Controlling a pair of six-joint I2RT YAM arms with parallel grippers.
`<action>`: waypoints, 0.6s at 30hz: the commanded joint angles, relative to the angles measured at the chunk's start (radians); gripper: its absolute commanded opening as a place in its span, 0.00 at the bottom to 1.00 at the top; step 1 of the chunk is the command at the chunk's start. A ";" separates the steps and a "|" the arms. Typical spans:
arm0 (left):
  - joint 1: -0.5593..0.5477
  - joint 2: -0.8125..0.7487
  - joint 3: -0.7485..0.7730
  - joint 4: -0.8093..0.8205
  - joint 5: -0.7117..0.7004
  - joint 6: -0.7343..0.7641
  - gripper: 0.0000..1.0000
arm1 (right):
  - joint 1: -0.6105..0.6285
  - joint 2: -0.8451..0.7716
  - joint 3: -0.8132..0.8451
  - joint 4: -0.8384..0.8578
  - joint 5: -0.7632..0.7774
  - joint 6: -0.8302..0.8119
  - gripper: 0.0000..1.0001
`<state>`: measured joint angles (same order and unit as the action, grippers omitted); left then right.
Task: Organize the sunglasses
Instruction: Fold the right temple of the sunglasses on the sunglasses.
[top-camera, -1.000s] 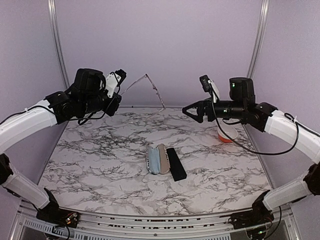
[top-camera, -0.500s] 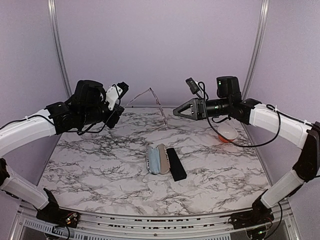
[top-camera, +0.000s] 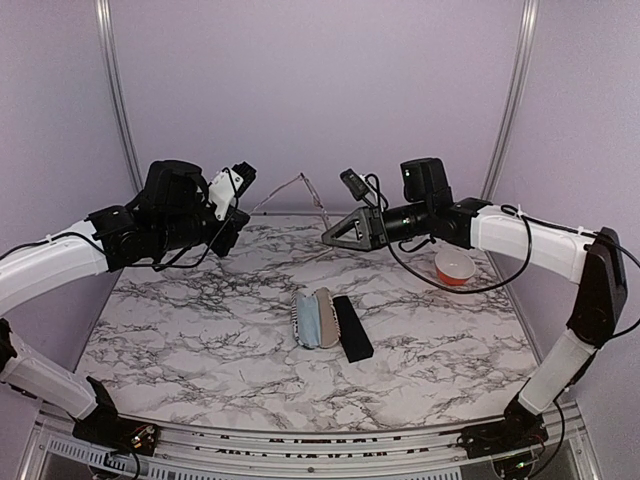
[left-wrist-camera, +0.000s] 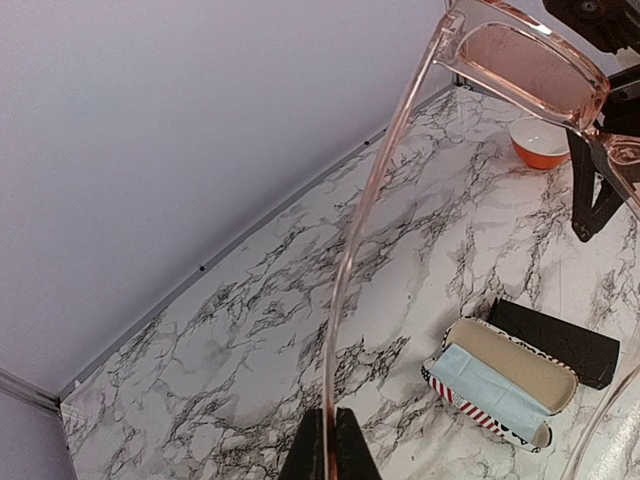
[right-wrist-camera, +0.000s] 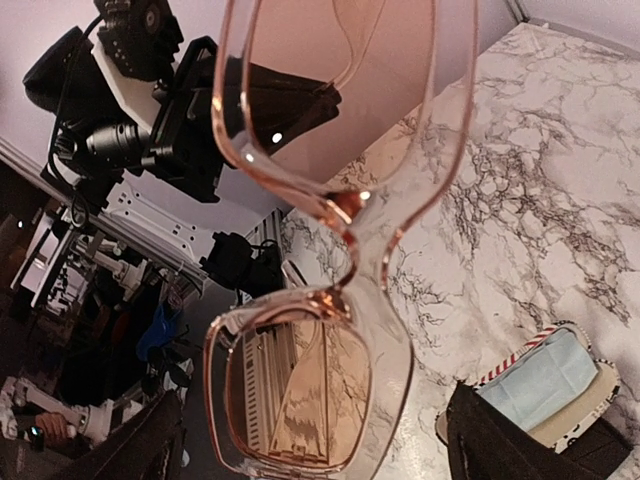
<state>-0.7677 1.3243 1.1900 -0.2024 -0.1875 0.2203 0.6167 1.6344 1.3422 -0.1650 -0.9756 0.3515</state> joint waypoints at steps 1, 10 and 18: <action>-0.008 -0.014 -0.003 0.043 0.005 -0.013 0.00 | 0.013 0.002 0.037 0.038 -0.033 0.014 0.83; -0.010 -0.004 -0.003 0.041 -0.007 -0.012 0.00 | 0.016 0.013 0.032 0.063 -0.049 0.032 0.54; -0.010 0.004 -0.002 0.036 -0.014 -0.012 0.00 | 0.017 0.019 0.026 0.065 -0.043 0.033 0.40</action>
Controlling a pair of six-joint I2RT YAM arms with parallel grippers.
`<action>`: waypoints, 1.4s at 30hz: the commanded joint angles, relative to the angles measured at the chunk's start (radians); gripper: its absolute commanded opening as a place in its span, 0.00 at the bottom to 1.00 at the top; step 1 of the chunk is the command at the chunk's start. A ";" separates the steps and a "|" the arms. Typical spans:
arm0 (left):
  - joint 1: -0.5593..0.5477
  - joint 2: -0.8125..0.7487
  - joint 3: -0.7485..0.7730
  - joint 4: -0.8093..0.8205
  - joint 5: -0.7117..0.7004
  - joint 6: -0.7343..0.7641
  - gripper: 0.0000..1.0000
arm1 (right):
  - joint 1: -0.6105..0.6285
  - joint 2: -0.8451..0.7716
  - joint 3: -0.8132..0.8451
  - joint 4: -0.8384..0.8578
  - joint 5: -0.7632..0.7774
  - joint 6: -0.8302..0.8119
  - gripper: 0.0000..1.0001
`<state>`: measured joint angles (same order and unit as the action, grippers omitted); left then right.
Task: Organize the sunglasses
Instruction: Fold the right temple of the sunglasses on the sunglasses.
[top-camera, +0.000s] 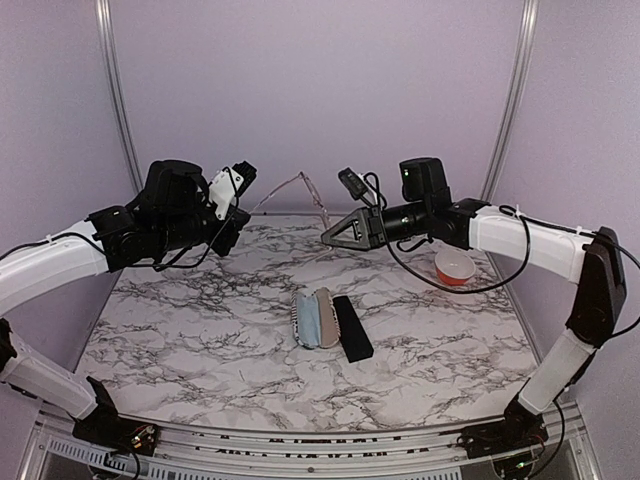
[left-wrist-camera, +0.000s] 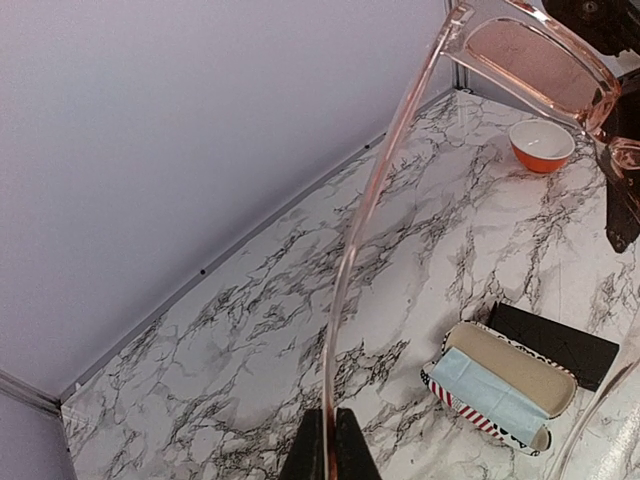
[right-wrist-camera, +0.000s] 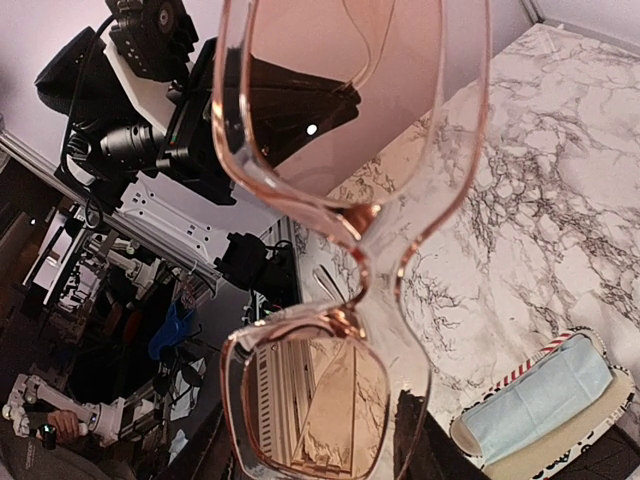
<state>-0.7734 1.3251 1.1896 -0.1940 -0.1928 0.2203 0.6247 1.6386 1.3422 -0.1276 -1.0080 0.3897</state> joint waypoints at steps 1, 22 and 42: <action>-0.004 0.004 -0.001 0.028 -0.008 -0.014 0.00 | 0.008 0.017 0.025 0.027 -0.009 -0.007 0.39; -0.084 0.077 0.051 0.008 0.195 -0.127 0.07 | 0.035 0.075 0.055 0.128 0.023 0.061 0.41; -0.071 -0.042 0.069 -0.060 0.334 -0.095 0.53 | 0.036 0.036 0.052 0.028 0.057 -0.032 0.41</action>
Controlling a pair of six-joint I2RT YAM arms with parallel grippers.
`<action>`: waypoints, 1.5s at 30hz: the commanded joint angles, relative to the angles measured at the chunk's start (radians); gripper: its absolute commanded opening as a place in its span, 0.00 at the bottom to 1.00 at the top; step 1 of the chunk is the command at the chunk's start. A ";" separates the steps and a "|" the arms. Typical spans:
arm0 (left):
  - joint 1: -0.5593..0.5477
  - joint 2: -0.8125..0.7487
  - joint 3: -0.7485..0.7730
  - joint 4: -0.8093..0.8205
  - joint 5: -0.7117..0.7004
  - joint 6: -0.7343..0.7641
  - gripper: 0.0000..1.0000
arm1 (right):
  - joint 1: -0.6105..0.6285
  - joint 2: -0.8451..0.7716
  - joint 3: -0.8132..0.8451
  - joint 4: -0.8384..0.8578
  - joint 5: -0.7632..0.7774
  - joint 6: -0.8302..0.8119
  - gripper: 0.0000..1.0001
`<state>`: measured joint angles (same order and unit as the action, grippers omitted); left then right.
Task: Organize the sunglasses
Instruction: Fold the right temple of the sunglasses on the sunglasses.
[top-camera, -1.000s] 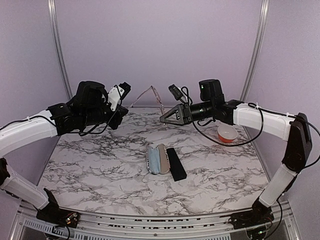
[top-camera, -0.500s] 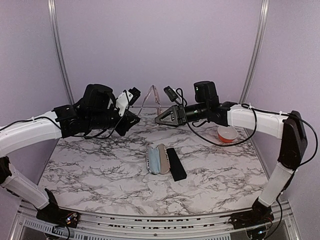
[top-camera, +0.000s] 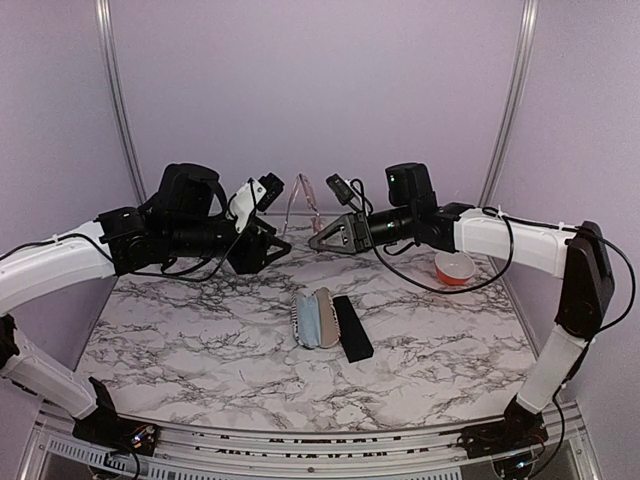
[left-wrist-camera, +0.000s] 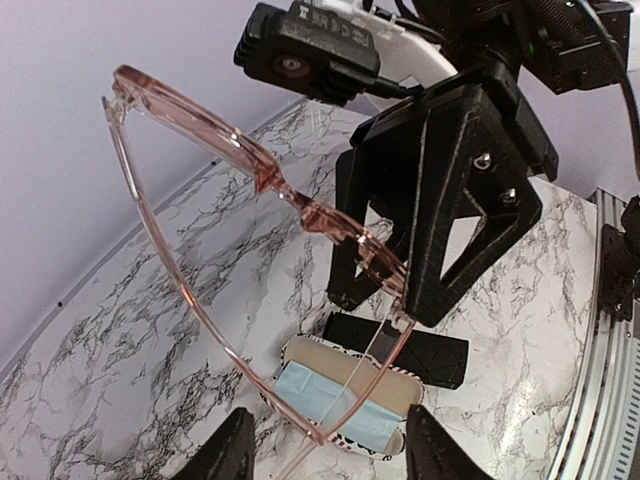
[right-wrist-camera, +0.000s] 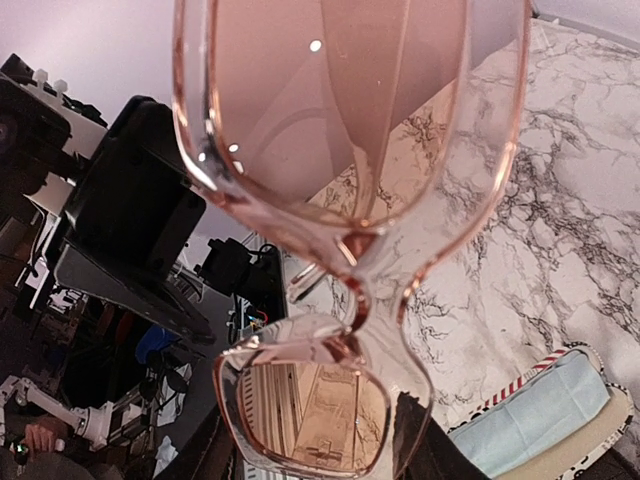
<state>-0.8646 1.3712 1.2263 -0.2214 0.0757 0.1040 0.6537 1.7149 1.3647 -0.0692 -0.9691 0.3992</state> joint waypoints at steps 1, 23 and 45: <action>0.029 -0.106 0.031 -0.033 0.087 0.026 0.54 | 0.007 -0.047 0.026 -0.032 0.022 -0.045 0.41; 0.126 0.062 0.144 -0.088 0.049 -0.102 0.41 | 0.069 -0.090 -0.004 -0.054 -0.053 -0.117 0.40; 0.060 0.118 0.148 -0.098 -0.037 -0.102 0.39 | 0.108 0.017 0.070 -0.058 0.001 -0.095 0.34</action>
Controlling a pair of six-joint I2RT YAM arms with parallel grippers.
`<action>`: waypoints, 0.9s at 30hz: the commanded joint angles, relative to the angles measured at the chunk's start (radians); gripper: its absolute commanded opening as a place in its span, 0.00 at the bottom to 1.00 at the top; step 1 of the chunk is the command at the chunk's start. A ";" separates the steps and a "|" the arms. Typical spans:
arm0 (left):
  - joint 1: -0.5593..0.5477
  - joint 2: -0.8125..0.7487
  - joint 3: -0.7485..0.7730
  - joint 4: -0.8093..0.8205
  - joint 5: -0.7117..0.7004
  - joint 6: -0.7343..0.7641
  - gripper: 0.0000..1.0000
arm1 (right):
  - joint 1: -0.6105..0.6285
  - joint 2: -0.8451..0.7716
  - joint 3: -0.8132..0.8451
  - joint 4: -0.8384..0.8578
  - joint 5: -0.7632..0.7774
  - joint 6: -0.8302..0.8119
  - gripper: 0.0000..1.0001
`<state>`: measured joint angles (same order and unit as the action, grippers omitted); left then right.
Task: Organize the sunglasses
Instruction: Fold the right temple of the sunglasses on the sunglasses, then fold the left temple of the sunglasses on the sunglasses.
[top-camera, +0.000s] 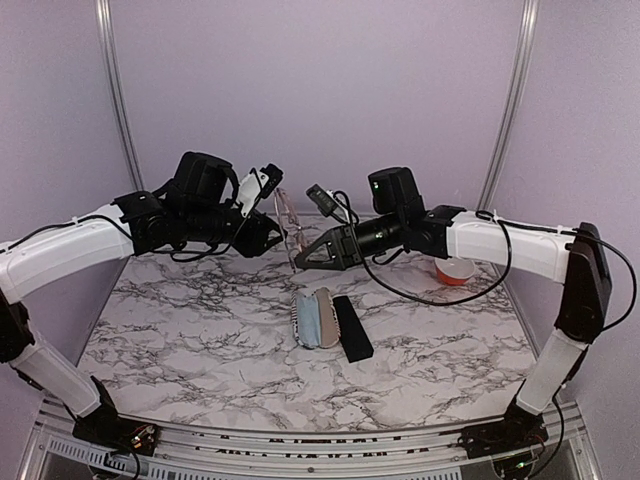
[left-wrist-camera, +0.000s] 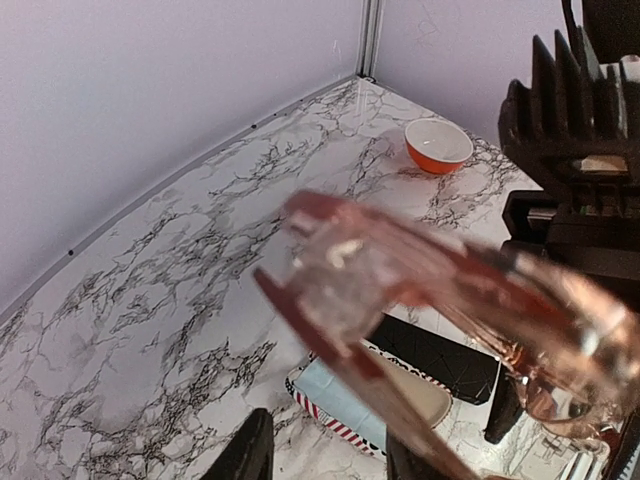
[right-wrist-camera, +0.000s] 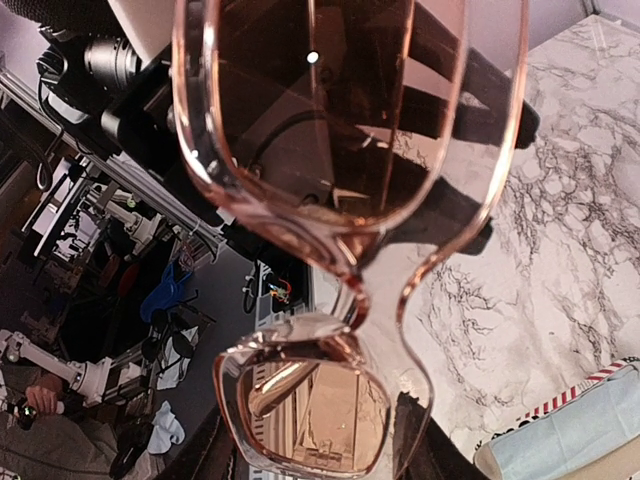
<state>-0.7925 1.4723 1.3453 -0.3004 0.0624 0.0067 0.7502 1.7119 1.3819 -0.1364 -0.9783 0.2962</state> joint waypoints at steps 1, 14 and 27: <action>-0.014 0.017 0.030 -0.019 -0.025 -0.004 0.39 | 0.014 0.024 0.055 0.010 0.012 0.008 0.34; -0.024 0.022 0.028 -0.019 -0.041 0.002 0.39 | 0.023 0.056 0.081 0.003 0.026 0.009 0.32; -0.014 -0.016 0.016 -0.028 -0.277 0.019 0.42 | -0.026 -0.052 0.044 -0.016 0.105 -0.011 0.32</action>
<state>-0.8116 1.4887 1.3453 -0.3202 -0.0948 0.0238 0.7464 1.7321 1.4239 -0.1501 -0.8940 0.2985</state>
